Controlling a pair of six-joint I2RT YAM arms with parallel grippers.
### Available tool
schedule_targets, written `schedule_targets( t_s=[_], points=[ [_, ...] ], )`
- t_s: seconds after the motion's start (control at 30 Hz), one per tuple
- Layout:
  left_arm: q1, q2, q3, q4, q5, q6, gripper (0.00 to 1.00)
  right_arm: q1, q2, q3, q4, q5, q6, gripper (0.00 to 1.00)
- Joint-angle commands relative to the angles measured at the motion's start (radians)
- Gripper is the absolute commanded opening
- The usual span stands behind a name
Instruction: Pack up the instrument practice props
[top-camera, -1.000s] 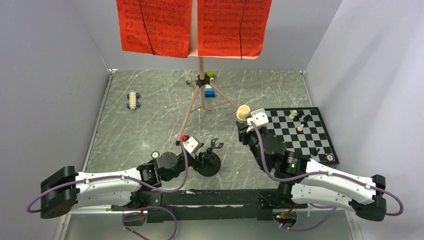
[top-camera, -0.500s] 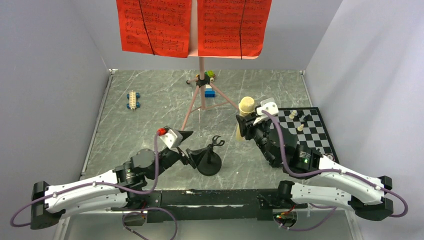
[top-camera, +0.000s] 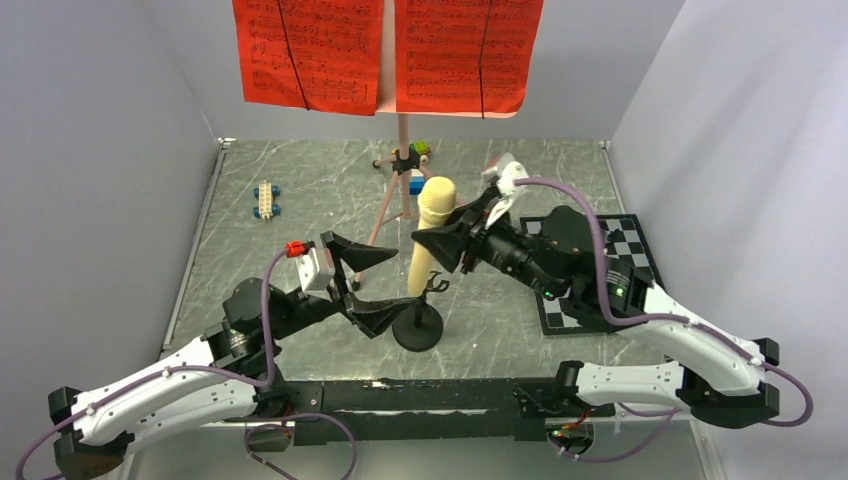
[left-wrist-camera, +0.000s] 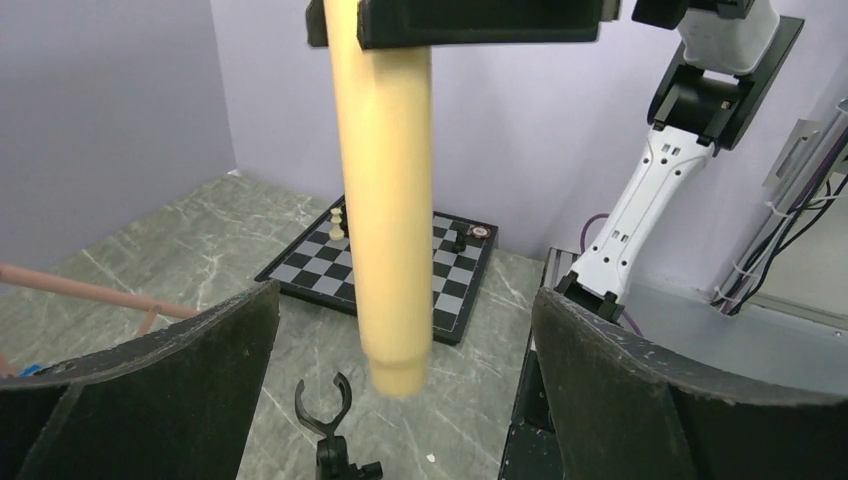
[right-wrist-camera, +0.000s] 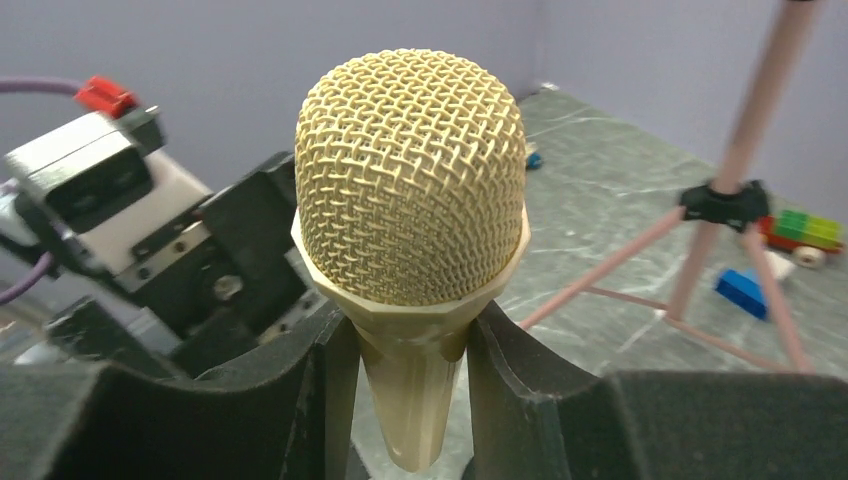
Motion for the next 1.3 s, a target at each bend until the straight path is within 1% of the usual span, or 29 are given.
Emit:
schedule_targets(
  t_s=[0.0,0.2,0.3,0.37,0.53,0.63,0.67,0.7,0.73,0.77,0.83,0.87,0.9,0.93,1.0,1.07,1.13,1.2,1.27],
  points=[
    [0.047,0.035,0.051,0.029,0.149,-0.035,0.99,-0.002,0.064,0.053,0.004,-0.226,0.057,0.00],
    [0.055,0.070,0.066,0.021,0.178,-0.040,0.98,-0.002,0.116,0.045,0.049,-0.296,0.074,0.00],
    [0.057,0.077,0.061,0.008,0.181,-0.037,0.89,-0.001,0.129,0.041,0.068,-0.319,0.083,0.00],
    [0.060,0.069,0.046,0.020,0.181,-0.045,0.78,-0.001,0.133,0.040,0.078,-0.330,0.088,0.00],
    [0.064,0.033,-0.006,0.056,0.165,-0.062,0.42,-0.001,0.126,0.034,0.090,-0.323,0.094,0.00],
    [0.064,0.021,-0.019,0.051,0.158,-0.065,0.24,-0.002,0.129,0.036,0.088,-0.324,0.098,0.00],
    [0.065,0.020,-0.021,0.047,0.159,-0.066,0.16,-0.001,0.130,0.036,0.089,-0.324,0.099,0.00],
    [0.065,0.019,-0.022,0.037,0.156,-0.065,0.06,-0.001,0.131,0.037,0.087,-0.322,0.099,0.26],
    [0.065,0.015,-0.019,0.021,0.145,-0.064,0.00,-0.001,0.133,0.039,0.081,-0.316,0.100,0.45],
    [0.065,0.008,-0.017,-0.004,0.124,-0.063,0.00,-0.002,0.133,0.041,0.070,-0.306,0.100,0.61],
    [0.065,-0.016,-0.012,-0.067,0.040,-0.060,0.00,-0.003,0.136,0.045,0.037,-0.266,0.097,0.84],
    [0.066,-0.033,-0.008,-0.111,-0.015,-0.059,0.00,-0.003,0.134,0.043,0.019,-0.245,0.094,0.91],
    [0.070,-0.047,-0.001,-0.159,-0.077,-0.059,0.00,-0.004,0.133,0.038,0.002,-0.216,0.093,0.96],
    [0.078,-0.061,0.015,-0.243,-0.195,-0.061,0.00,-0.004,0.130,0.030,-0.017,-0.178,0.090,0.99],
    [0.123,-0.062,0.071,-0.430,-0.366,-0.077,0.00,-0.006,0.118,-0.002,-0.015,-0.148,0.086,1.00],
    [0.206,-0.057,0.116,-0.594,-0.477,-0.133,0.00,-0.006,0.104,-0.034,0.003,-0.144,0.079,1.00],
    [0.337,-0.048,0.136,-0.708,-0.498,-0.185,0.00,-0.006,0.103,-0.052,0.015,-0.149,0.067,1.00],
    [0.505,-0.031,0.128,-0.767,-0.460,-0.221,0.00,-0.006,0.109,-0.069,0.029,-0.152,0.060,1.00],
    [0.684,0.002,0.103,-0.788,-0.392,-0.244,0.00,-0.006,0.122,-0.084,0.041,-0.150,0.061,1.00]
  ],
)
